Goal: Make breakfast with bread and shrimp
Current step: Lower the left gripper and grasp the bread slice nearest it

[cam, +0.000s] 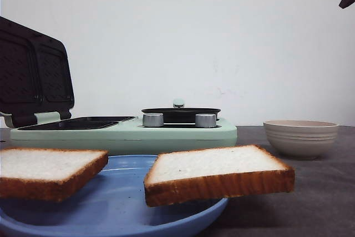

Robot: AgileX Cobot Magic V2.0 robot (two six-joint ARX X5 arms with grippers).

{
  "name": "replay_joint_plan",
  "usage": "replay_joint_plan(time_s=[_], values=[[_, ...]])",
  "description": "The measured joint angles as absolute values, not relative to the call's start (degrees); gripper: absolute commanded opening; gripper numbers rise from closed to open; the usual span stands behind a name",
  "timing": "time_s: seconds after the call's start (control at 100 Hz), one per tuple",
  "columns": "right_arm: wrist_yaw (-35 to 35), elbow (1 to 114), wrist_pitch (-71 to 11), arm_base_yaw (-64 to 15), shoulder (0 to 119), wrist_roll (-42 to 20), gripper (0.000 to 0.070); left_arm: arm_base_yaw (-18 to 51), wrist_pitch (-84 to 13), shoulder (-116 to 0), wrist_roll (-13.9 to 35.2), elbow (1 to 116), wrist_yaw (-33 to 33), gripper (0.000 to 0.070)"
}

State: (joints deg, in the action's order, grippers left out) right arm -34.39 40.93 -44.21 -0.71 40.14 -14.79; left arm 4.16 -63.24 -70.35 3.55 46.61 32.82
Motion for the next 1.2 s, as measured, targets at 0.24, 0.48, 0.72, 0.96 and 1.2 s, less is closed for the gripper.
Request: replay_joint_plan(time_s=[0.24, 0.48, 0.72, 0.96, 1.2], values=[[-34.4, 40.9, -44.2, -0.7, 40.1, -14.2, 0.0573, 7.2, -62.3, -76.0, 2.8, 46.6, 32.9, 0.0477], [-34.5, 40.9, -44.2, -0.7, 40.1, -13.7, 0.0573, 10.5, -60.2, -81.1, 1.5, 46.6, 36.1, 0.0477], [-34.9, 40.9, -44.2, -0.7, 40.1, -13.7, 0.0573, 11.4, -57.1, -82.5, 1.1, 46.6, 37.1, 0.0473], [-34.9, 40.9, -44.2, -0.7, 40.1, -13.7, 0.0573, 11.4, -56.7, -82.5, 1.0, 46.6, 37.2, 0.0468], [-34.9, 40.9, -44.2, -0.7, 40.1, -13.7, 0.0573, 11.4, -55.7, -82.6, 1.0, 46.6, 37.3, 0.0251]])
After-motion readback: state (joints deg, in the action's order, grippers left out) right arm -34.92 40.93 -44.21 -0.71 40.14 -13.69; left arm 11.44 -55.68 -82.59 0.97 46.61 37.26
